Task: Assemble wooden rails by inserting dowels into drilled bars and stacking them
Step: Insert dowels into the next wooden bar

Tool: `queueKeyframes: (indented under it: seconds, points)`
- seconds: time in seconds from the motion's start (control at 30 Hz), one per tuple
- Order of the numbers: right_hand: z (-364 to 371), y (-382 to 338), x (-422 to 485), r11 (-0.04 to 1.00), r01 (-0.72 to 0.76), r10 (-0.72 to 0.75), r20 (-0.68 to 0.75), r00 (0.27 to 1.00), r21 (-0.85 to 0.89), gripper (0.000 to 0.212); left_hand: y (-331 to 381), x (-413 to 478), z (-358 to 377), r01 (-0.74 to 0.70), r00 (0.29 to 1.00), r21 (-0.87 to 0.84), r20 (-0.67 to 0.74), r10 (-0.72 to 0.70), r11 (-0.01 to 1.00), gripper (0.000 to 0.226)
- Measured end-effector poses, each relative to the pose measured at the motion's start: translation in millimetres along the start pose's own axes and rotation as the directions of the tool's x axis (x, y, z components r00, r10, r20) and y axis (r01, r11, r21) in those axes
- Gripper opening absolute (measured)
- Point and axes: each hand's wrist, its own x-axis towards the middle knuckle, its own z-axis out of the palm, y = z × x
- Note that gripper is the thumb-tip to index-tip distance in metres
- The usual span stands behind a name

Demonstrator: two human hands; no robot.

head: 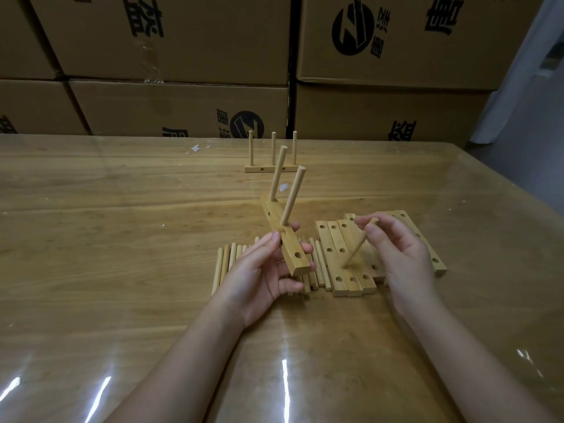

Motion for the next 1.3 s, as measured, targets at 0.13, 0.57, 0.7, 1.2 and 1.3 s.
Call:
queueKeyframes:
  seconds: [0.13, 0.57, 0.7, 1.2, 1.3]
  points:
    - [0.5, -2.6, -5.8, 0.974, 0.16, -0.158, 0.025, 0.987, -0.163, 0.021, -0.5, 0.2, -0.7, 0.005, 1.0, -0.007, 0.006, -0.005, 1.0, 0.051]
    - [5.2, -0.7, -13.3, 0.817, 0.447, -0.349, 0.305, 0.886, -0.364, 0.033, 0.5, 0.2, 0.1, 0.005, 1.0, 0.005, 0.003, -0.005, 1.0, 0.048]
    - [6.6, -1.8, -15.2, 0.856, 0.4, -0.317, 0.279, 0.906, -0.326, 0.031, 0.0, -0.2, 1.2, -0.011, 1.0, 0.004, -0.007, 0.011, 1.0, 0.041]
    - [8.2, -16.4, -11.6, 0.959, -0.033, 0.0, 0.117, 0.993, 0.282, 0.029, -0.4, -0.7, 5.1, -0.093, 0.992, -0.005, -0.09, 0.092, 0.996, 0.04]
    - [8.9, -14.6, -11.6, 0.962, -0.056, 0.022, 0.129, 0.991, 0.267, 0.029, -0.5, -0.6, 5.9, -0.098, 0.99, 0.023, -0.098, 0.1, 0.995, 0.044]
